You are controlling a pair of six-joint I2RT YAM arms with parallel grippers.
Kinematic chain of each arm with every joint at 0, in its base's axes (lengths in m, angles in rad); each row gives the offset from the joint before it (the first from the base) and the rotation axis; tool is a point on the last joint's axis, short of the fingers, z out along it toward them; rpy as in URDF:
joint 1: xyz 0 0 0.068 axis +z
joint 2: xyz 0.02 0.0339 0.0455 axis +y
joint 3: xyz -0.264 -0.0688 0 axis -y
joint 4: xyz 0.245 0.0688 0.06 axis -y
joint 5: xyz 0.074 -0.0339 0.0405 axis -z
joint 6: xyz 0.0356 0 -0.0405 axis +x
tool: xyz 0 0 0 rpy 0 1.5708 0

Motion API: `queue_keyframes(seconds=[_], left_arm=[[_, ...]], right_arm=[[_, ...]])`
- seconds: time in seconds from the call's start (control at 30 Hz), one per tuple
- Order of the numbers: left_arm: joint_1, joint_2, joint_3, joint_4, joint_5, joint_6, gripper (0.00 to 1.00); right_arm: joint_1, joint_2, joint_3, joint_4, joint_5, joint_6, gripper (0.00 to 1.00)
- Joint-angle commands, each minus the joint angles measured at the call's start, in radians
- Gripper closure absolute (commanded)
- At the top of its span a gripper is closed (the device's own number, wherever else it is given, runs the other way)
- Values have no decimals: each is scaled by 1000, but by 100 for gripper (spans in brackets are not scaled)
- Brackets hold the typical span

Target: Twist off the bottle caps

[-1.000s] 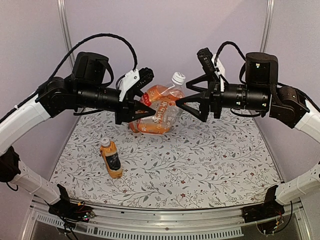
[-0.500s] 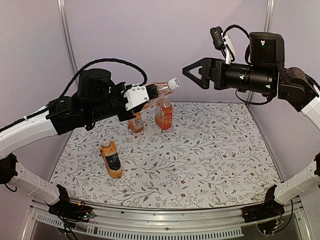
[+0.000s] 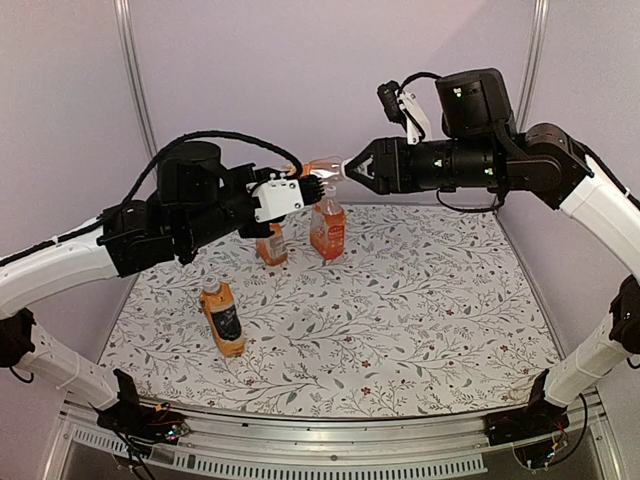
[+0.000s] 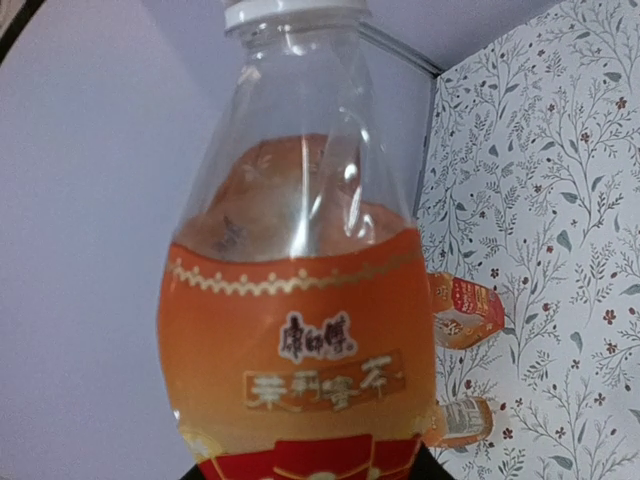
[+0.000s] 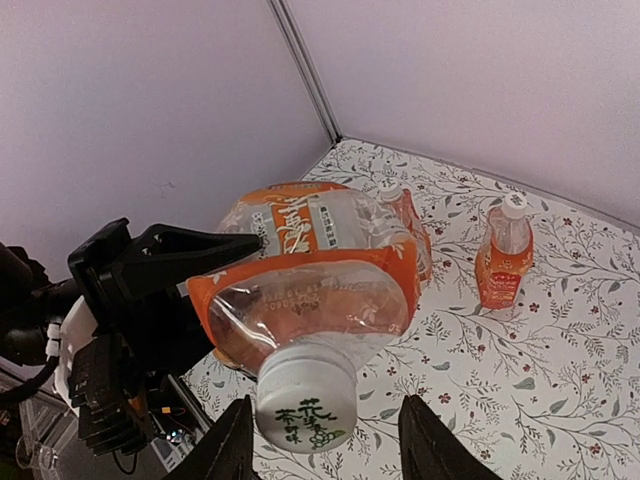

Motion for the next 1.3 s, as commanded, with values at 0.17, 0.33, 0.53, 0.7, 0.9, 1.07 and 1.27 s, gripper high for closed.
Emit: queue_keyframes(seconds=[0.17, 0.33, 0.53, 0.7, 0.9, 1.07, 1.27], left_arm=[[-26, -19, -21, 40, 1, 33, 91], [-30, -24, -24, 41, -1, 33, 91], [-30, -25, -29, 45, -8, 28, 91], [-28, -28, -35, 50, -5, 34, 91], [-29, -33, -46, 61, -5, 47, 91], [-28, -32, -46, 64, -7, 51, 91], [-29, -29, -41, 69, -7, 55, 90]], right_arm=[[7, 36, 54, -14, -33, -17, 63], [8, 55, 64, -18, -56, -25, 72], [7, 42, 47, -35, -54, -25, 61], [8, 8, 15, -41, -20, -22, 61], [6, -19, -3, -50, -5, -18, 62], [7, -26, -11, -57, 0, -15, 62], [6, -29, -16, -62, -7, -12, 61]])
